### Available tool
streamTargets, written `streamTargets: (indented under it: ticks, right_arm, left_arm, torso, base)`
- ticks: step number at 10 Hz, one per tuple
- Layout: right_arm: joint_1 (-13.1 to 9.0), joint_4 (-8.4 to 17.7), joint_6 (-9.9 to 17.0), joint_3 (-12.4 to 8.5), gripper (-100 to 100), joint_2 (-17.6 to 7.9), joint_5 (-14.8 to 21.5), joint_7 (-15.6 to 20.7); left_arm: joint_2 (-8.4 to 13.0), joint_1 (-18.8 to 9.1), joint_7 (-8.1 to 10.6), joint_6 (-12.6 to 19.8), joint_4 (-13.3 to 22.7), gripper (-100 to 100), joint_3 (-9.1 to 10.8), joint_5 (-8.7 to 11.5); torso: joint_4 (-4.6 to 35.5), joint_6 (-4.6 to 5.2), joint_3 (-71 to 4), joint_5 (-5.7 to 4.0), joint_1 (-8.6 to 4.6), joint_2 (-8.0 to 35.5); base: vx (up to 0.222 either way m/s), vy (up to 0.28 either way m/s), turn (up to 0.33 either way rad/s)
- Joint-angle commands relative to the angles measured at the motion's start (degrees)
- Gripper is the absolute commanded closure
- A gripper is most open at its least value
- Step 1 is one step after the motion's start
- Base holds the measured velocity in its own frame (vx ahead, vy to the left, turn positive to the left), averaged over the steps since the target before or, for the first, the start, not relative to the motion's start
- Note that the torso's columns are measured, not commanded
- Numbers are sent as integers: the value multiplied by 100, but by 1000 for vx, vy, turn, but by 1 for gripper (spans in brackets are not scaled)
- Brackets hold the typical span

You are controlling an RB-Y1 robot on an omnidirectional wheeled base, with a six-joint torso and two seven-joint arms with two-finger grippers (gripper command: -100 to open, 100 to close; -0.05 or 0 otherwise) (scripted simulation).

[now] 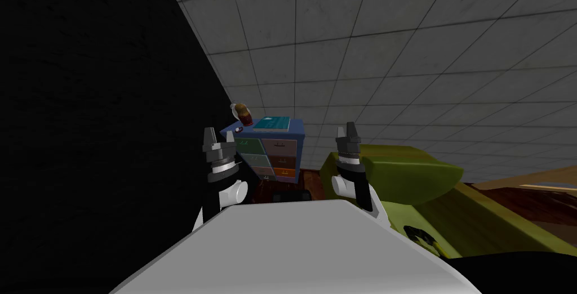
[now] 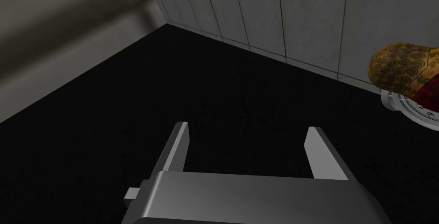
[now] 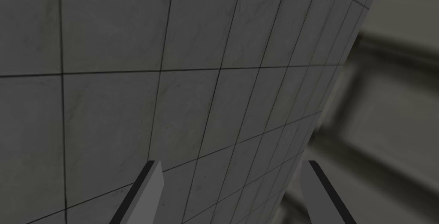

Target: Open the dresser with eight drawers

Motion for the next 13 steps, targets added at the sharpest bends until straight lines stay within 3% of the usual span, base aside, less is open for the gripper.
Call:
streamTargets:
  ticks: [1, 9, 10, 13]
  right_arm:
    - [0, 0, 0, 0, 0, 0, 0, 0]
    - [0, -2, -1, 0, 0, 0, 0, 0]
    - [0, -2, -1, 0, 0, 0, 0, 0]
    - [0, 1, 0, 0, 0, 0, 0, 0]
  left_arm:
    - [0, 0, 0, 0, 0, 0, 0, 0]
    - [0, 0, 0, -1, -2, 0, 0, 0]
    - [250, -28, -7, -14, 111, -100, -5, -18]
    - [617, -117, -26, -51, 477, -100, -23, -73]
  torso:
    - [235, 0, -467, 0, 0, 232]
    - [3537, 0, -7073, 0, 0, 3539]
    - [3960, 0, -7919, 0, 0, 3962]
    - [4222, 0, -8450, -1, -4, 4224]
  base:
    - [0, 0, 0]
    - [0, 0, 0]
    - [3, -10, -7]
    - [-9, -30, -8]
